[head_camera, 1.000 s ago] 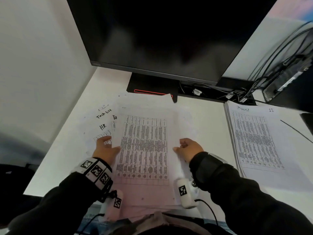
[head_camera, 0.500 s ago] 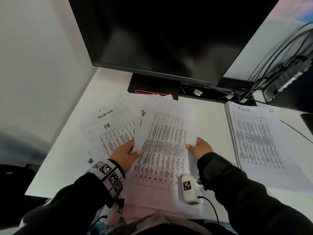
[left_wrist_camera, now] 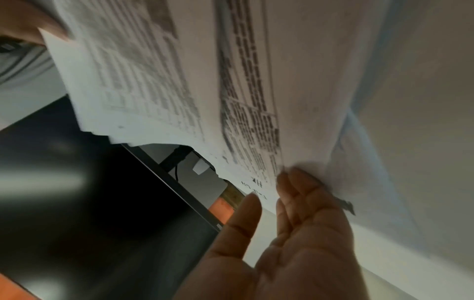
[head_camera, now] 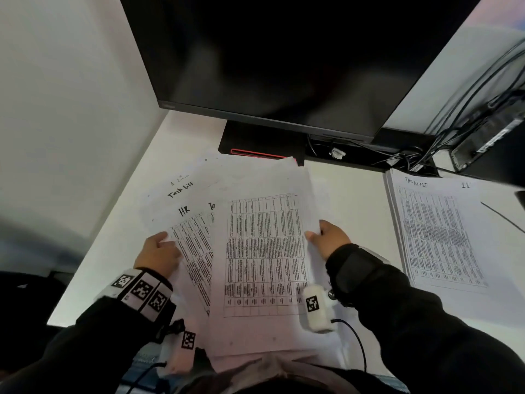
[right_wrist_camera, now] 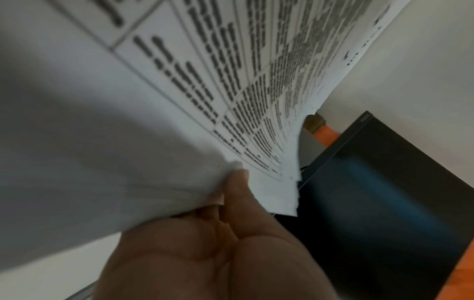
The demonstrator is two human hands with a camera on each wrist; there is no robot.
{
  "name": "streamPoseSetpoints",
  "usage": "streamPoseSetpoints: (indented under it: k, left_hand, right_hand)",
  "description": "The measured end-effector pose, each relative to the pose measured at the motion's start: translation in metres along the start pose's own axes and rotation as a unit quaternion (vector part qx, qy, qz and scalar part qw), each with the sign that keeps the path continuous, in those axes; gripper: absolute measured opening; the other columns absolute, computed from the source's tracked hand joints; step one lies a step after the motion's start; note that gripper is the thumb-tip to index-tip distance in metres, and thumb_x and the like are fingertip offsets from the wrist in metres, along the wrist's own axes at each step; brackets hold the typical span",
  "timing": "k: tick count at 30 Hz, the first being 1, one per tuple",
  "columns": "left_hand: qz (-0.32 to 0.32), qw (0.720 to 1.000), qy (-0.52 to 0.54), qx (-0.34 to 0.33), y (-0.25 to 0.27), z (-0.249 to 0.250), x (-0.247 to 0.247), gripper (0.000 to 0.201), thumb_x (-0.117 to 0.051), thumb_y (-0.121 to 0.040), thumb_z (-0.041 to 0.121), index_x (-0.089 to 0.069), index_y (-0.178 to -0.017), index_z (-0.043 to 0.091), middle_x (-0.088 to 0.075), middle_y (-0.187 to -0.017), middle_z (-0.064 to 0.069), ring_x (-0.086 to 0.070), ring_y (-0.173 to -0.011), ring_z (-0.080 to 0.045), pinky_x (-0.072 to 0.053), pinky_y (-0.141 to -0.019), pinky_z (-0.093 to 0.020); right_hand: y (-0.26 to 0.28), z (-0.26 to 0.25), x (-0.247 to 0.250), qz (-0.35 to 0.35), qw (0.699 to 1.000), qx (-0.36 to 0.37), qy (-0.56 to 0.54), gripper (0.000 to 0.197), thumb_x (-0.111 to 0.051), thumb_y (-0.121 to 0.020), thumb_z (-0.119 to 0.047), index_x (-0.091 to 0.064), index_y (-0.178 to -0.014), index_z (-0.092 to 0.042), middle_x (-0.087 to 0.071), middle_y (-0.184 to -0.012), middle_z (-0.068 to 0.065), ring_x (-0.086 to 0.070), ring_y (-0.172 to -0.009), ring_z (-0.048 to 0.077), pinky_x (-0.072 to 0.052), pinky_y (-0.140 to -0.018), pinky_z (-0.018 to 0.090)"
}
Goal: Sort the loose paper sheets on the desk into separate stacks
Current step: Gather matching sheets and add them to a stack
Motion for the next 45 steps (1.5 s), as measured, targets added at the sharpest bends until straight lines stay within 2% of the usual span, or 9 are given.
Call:
streamPoseSetpoints:
  k: [4,9,14,19,26,31,34,38,45]
  left_hand:
    - [-0.041,0.998,0.005,-0.039,0.003,-0.001,-0.022,0.047,-0.037,-0.084,-0.02,-0.041,-0.128,-0.006,-0.063,-0.079,-0.009,-0.059,-0.064,-0.019,-0.051,-0.052,-0.025]
    - [-0.071,0.996,-0.052,-0.013,0.012,0.004,-0.041,0.04,-0.052,-0.081,-0.01,-0.052,-0.117,0.005,-0.063,-0.083,-0.005,-0.059,-0.076,-0.024,-0.05,-0.073,-0.035]
    - [-0.017,0.995,-0.087,-0.05,0.015,0.022,-0.025,0.046,-0.062,-0.079,0.004,-0.053,-0.124,0.014,-0.056,-0.111,-0.006,-0.056,-0.103,-0.026,-0.043,-0.091,-0.033]
    - [0.041,0.989,-0.107,-0.094,0.016,0.048,-0.009,0.071,-0.075,-0.075,0.027,-0.043,-0.136,0.013,-0.043,-0.138,-0.014,-0.045,-0.124,-0.031,-0.036,-0.105,-0.041]
    - [-0.065,0.981,0.091,-0.161,0.034,0.085,-0.044,0.034,-0.042,-0.097,0.025,-0.041,-0.125,0.042,-0.063,-0.101,-0.006,-0.06,-0.083,-0.024,-0.052,-0.08,-0.037]
    - [-0.092,0.982,-0.031,-0.16,0.029,0.091,-0.065,0.02,-0.04,-0.096,0.021,-0.054,-0.11,0.026,-0.063,-0.093,-0.009,-0.061,-0.084,-0.029,-0.051,-0.087,-0.044]
    - [-0.134,0.983,-0.079,-0.101,0.031,0.074,-0.085,0.029,-0.036,-0.099,0.019,-0.052,-0.122,0.012,-0.063,-0.095,-0.01,-0.058,-0.082,-0.025,-0.049,-0.09,-0.043]
    - [-0.142,0.964,-0.218,-0.056,0.04,0.057,-0.098,0.058,-0.025,-0.099,0.043,-0.021,-0.146,0.01,-0.029,-0.15,-0.016,-0.032,-0.136,-0.031,-0.025,-0.112,-0.04]
    - [-0.144,0.961,-0.215,-0.098,0.046,0.071,-0.098,0.064,-0.041,-0.098,0.024,-0.005,-0.149,0.009,-0.015,-0.156,-0.009,-0.02,-0.142,-0.026,-0.019,-0.113,-0.034]
  right_hand:
    - [0.003,-0.011,-0.021,-0.053,0.997,-0.005,0.048,0.06,-0.047,-0.096,-0.031,-0.022,-0.147,-0.01,-0.031,-0.151,0.009,-0.033,-0.137,0.026,-0.028,-0.11,0.032]
    - [0.006,-0.013,-0.031,-0.076,0.989,0.01,0.127,0.059,-0.052,-0.094,-0.031,-0.032,-0.142,-0.004,-0.039,-0.146,0.011,-0.04,-0.132,0.025,-0.032,-0.106,0.027]
    - [0.009,-0.001,-0.007,-0.005,0.997,-0.009,-0.072,0.038,-0.055,-0.092,-0.013,-0.052,-0.129,-0.012,-0.061,-0.124,0.008,-0.056,-0.098,0.019,-0.041,-0.087,0.023]
    - [0.007,0.016,0.022,0.036,0.995,-0.042,-0.082,0.041,-0.055,-0.092,-0.018,-0.049,-0.131,-0.007,-0.056,-0.131,0.011,-0.054,-0.117,0.028,-0.037,-0.088,0.025]
    - [0.009,0.023,0.023,0.016,0.989,-0.016,-0.149,0.045,-0.06,-0.089,-0.025,-0.048,-0.131,-0.011,-0.057,-0.131,0.006,-0.054,-0.12,0.028,-0.038,-0.107,0.041]
    - [0.015,0.018,0.026,0.007,0.994,-0.014,-0.11,0.039,-0.049,-0.096,-0.022,-0.042,-0.132,-0.008,-0.056,-0.122,0.003,-0.053,-0.108,0.021,-0.036,-0.087,0.024]
    - [0.012,0.028,0.023,0.006,0.997,-0.051,-0.056,0.042,-0.047,-0.096,-0.02,-0.039,-0.136,-0.008,-0.053,-0.134,0.009,-0.051,-0.119,0.026,-0.038,-0.092,0.027]
    - [0.011,0.034,0.015,-0.015,0.998,-0.065,-0.007,0.039,-0.044,-0.097,-0.011,-0.041,-0.135,-0.005,-0.052,-0.134,0.012,-0.049,-0.123,0.028,-0.036,-0.101,0.031]
    - [0.016,0.018,0.04,0.035,0.999,-0.003,-0.025,0.006,-0.042,-0.097,-0.012,-0.045,-0.092,-0.01,-0.048,-0.079,-0.003,-0.048,-0.081,0.016,-0.036,-0.072,0.021]
Point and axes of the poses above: each hand's wrist, its own y-axis away from the middle knuckle, its own x-axis out of the back of the hand, z = x × y, the point moved 9 cm from there along -y, towards the middle knuckle
